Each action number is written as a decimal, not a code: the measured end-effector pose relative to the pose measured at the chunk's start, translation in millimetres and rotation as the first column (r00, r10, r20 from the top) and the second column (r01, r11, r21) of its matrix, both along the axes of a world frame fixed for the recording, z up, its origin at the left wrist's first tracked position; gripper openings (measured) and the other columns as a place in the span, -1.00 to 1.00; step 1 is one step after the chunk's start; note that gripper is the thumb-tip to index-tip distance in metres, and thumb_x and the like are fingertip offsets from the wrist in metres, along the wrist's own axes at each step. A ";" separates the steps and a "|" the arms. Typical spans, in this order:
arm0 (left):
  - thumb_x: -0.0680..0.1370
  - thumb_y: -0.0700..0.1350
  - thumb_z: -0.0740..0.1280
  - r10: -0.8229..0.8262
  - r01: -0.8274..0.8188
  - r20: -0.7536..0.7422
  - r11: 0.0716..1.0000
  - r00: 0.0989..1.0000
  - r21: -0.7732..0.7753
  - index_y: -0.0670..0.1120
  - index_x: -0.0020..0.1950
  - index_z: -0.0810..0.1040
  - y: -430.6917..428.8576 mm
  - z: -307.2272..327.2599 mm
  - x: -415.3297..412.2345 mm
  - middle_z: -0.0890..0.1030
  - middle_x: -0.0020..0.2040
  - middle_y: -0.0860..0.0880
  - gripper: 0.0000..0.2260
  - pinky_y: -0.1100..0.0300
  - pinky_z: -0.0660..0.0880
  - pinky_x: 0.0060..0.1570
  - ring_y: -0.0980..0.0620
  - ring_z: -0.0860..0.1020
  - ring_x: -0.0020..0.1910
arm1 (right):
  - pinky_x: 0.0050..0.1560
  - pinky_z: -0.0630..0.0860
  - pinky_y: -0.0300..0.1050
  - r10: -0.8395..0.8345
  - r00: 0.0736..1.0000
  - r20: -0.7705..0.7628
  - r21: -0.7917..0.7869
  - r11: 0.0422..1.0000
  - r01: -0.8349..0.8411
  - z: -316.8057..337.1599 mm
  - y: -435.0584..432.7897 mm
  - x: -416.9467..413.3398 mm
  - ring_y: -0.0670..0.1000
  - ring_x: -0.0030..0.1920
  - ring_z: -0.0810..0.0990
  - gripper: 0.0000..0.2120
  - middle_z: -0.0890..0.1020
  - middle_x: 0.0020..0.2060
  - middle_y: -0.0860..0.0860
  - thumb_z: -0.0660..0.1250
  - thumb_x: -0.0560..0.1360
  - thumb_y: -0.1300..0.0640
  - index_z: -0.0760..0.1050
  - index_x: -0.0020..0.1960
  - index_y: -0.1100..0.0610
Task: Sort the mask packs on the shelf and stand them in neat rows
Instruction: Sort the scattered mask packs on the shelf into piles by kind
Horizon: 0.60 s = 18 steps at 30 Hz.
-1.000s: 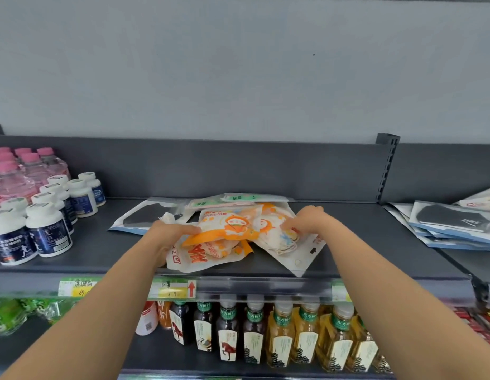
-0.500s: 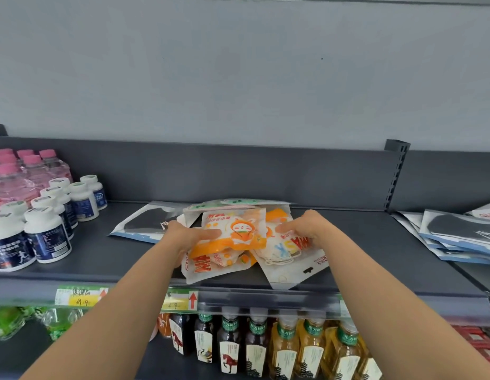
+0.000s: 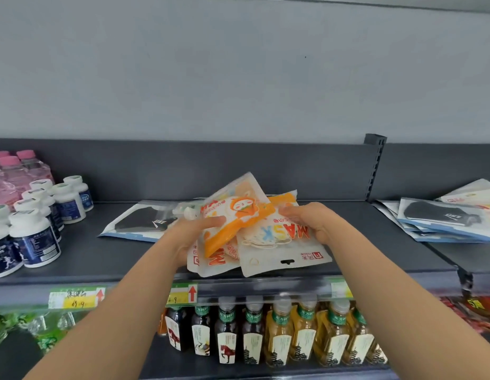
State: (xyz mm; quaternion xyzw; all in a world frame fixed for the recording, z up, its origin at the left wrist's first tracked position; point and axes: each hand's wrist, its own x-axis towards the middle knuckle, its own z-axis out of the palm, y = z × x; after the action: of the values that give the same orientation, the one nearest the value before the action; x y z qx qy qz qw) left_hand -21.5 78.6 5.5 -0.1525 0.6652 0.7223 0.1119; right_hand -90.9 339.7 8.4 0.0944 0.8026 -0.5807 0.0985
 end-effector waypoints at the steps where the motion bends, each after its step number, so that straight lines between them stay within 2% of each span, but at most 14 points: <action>1: 0.23 -0.05 0.63 -0.006 0.006 -0.022 1.000 1.000 -0.003 -0.11 0.31 0.47 3.4 1.9 2.1 0.67 0.08 -0.20 -0.30 -0.21 0.61 -0.07 -0.23 0.68 -0.04 | 0.06 0.62 0.17 -0.011 1.000 -0.009 -0.001 1.000 0.011 0.8 1.8 2.9 0.14 -0.12 0.73 -0.59 0.74 -0.17 0.11 0.54 0.36 0.00 0.59 0.08 0.23; 3: 0.33 -0.10 0.60 -0.007 0.007 -0.041 1.000 0.999 0.007 -0.13 0.28 0.46 9.0 2.1 3.3 0.66 0.08 -0.20 -0.42 -0.13 0.63 -0.17 -0.22 0.68 -0.06 | 0.06 0.62 0.17 -0.024 1.000 -0.019 0.010 1.000 0.024 3.1 7.4 10.5 0.13 -0.13 0.73 -0.61 0.74 -0.17 0.11 0.54 0.37 -0.01 0.60 0.06 0.21; 6: 0.37 -0.14 0.56 -0.038 0.039 -0.036 0.999 0.999 0.029 -0.15 0.17 0.52 20.9 3.3 10.4 0.69 0.01 -0.21 -0.58 -0.12 0.61 -0.15 -0.21 0.68 -0.09 | 0.06 0.62 0.17 -0.036 0.999 -0.038 0.004 0.999 0.036 4.9 20.3 22.5 0.14 -0.14 0.73 -0.65 0.74 -0.17 0.11 0.53 0.39 0.02 0.60 0.04 0.23; 11: 0.38 -0.17 0.55 -0.051 0.052 -0.073 0.999 0.996 0.005 -0.15 0.17 0.54 49.9 12.1 13.5 0.69 0.01 -0.19 -0.60 -0.07 0.63 -0.23 -0.20 0.68 -0.09 | 0.03 0.62 0.21 -0.087 0.987 -0.133 -0.051 0.995 0.080 6.4 50.2 37.2 0.16 -0.14 0.73 -0.72 0.73 -0.18 0.13 0.50 0.42 0.06 0.61 0.03 0.22; 18: 0.37 -0.17 0.56 -0.128 0.134 -0.136 0.991 0.982 0.030 -0.13 0.18 0.54 141.1 30.4 11.0 0.69 0.03 -0.17 -0.58 -0.15 0.62 -0.10 -0.20 0.68 -0.04 | 0.07 0.61 0.19 -0.185 0.961 -0.206 -0.124 0.979 0.162 15.6 140.6 63.7 0.14 -0.11 0.73 -0.75 0.74 -0.16 0.10 0.44 0.47 0.04 0.60 0.04 0.18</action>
State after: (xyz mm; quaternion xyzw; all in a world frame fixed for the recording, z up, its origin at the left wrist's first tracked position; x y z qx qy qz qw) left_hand -10.5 219.6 35.9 -0.0575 0.6656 0.7348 0.1173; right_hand -27.1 480.3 24.1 0.0952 0.7650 -0.6359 -0.0358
